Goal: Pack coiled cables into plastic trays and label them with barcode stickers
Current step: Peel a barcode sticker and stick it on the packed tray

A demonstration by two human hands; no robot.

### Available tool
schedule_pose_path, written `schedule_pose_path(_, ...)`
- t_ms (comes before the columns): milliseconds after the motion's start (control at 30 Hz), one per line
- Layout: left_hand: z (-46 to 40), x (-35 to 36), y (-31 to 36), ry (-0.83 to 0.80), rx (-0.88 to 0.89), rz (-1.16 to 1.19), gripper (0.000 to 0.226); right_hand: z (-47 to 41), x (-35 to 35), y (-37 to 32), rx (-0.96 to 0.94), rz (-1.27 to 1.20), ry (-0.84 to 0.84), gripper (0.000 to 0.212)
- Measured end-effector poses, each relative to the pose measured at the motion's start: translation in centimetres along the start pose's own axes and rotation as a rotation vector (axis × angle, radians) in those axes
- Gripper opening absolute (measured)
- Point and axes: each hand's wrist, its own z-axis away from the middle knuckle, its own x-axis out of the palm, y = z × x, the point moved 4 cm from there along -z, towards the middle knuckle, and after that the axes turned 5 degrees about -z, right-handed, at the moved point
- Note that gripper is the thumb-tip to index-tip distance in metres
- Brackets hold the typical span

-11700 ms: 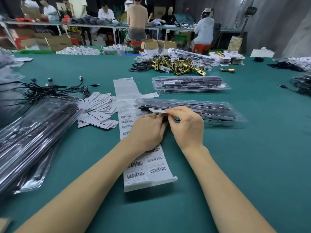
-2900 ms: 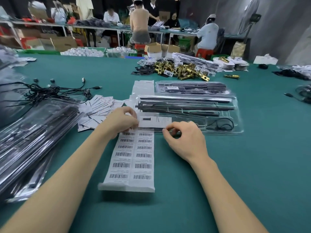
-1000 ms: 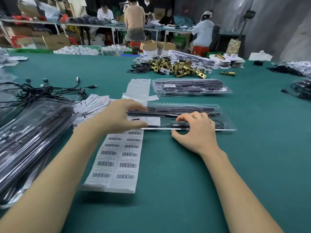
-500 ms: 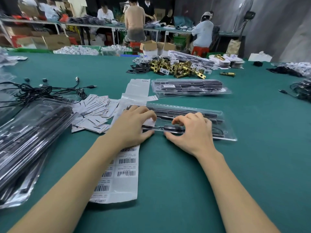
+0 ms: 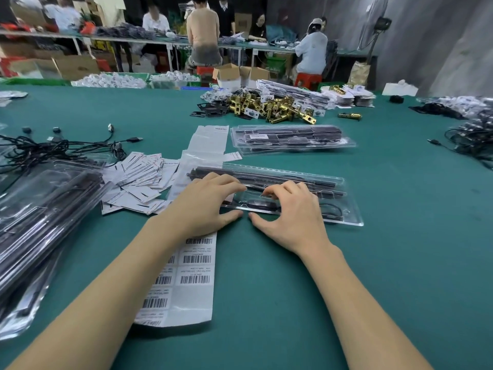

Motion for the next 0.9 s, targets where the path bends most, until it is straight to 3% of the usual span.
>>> schedule_pose_path(200, 0.1, 0.3, 0.1, 0.011, -0.001, -0.028, 0.052, 0.1, 0.0, 0.0, 0.009, -0.044, -0.003, 0.052)
schedule_pose_path(333, 0.2, 0.2, -0.7, 0.046, -0.098, -0.006, 0.068, 0.1, 0.0, 0.0, 0.019, -0.012, -0.021, 0.055)
schedule_pose_path(533, 0.1, 0.2, -1.0, -0.014, -0.117, -0.072, 0.077, 0.0, 0.3, -0.2, 0.037, 0.047, -0.057, 0.071)
schedule_pose_path(900, 0.1, 0.5, -0.1, -0.006, -0.080, -0.113, 0.060, -0.2, 0.7, -0.9, 0.020, 0.138, -0.046, 0.066)
